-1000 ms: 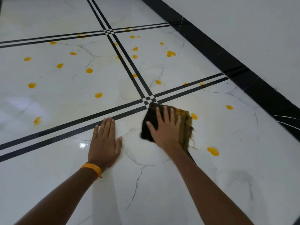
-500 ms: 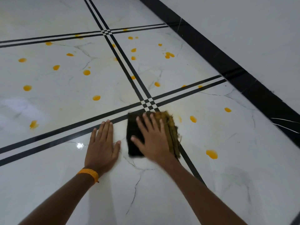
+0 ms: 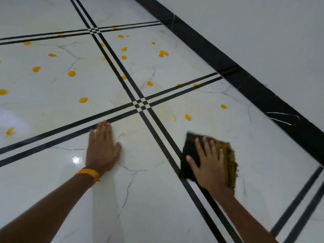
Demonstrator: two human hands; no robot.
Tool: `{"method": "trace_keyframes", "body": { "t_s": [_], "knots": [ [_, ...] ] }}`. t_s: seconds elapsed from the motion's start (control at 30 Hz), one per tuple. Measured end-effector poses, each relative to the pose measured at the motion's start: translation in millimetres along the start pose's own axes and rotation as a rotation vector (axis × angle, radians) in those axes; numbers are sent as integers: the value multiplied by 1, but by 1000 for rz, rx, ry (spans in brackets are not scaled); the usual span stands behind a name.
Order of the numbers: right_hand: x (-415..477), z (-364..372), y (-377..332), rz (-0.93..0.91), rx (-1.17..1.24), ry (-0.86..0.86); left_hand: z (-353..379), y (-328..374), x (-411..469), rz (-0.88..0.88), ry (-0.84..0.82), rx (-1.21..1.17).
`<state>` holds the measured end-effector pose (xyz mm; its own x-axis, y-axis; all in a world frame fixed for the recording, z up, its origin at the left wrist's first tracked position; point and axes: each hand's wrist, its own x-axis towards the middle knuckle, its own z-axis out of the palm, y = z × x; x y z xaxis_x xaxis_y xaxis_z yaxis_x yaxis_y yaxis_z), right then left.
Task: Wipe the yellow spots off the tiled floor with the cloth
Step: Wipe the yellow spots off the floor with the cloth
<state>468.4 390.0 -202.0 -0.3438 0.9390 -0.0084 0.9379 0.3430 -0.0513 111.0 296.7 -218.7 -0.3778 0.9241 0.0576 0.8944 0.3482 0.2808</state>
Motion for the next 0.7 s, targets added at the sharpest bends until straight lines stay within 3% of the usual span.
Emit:
{"method": "trace_keyframes", "body": {
  "t_s": [0.1, 0.17, 0.27, 0.37, 0.43, 0.6, 0.7],
  "knots": [
    [50, 2, -20, 132, 48, -58, 15, 33, 10, 72, -18, 29],
    [41, 7, -39, 31, 50, -48, 21, 39, 12, 81, -16, 66],
    [-2, 4, -14, -156, 30, -72, 22, 37, 11, 85, -26, 82],
    [25, 1, 17, -2, 21, -52, 21, 41, 10, 86, -20, 89],
    [61, 0, 2, 106, 26, -43, 21, 42, 11, 82, -23, 80],
    [17, 5, -44, -190, 54, -60, 21, 41, 10, 98, -30, 90],
    [25, 4, -1, -158, 21, -74, 22, 42, 10, 98, -19, 79]
  ]
}}
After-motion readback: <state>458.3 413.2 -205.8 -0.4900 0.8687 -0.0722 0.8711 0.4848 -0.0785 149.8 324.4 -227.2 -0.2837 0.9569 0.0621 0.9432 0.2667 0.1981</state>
